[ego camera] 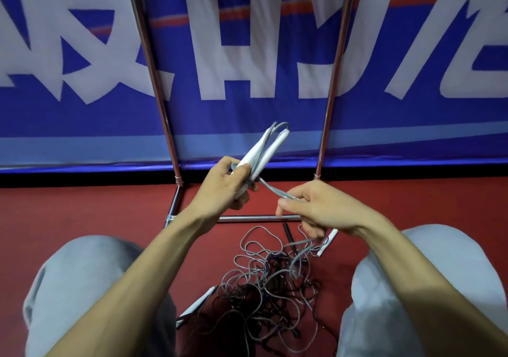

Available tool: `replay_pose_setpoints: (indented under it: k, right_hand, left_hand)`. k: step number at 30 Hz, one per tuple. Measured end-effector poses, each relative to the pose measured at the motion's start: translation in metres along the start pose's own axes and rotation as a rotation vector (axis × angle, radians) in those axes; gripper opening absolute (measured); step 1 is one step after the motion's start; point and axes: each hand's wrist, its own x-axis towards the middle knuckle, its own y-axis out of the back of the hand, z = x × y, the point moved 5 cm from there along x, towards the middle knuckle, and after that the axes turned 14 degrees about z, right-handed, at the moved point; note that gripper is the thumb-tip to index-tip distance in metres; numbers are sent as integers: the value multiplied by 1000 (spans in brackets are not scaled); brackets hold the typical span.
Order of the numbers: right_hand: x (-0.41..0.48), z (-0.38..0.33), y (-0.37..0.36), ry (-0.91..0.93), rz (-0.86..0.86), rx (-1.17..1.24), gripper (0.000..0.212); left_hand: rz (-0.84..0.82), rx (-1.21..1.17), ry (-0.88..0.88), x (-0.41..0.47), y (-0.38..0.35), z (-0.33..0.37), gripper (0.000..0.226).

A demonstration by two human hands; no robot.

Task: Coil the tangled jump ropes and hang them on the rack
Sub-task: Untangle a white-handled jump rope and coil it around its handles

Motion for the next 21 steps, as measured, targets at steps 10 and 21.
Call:
replay_pose_setpoints:
  k: [10, 21]
  right_hand:
    - [-7, -13, 13, 455, 216, -526, 11]
    - [-12, -21, 16, 748, 505, -459, 22]
  left_hand:
    - [-101, 603, -168, 17, 9, -26, 42]
    - [-478, 1049, -426, -19, -20, -34, 38]
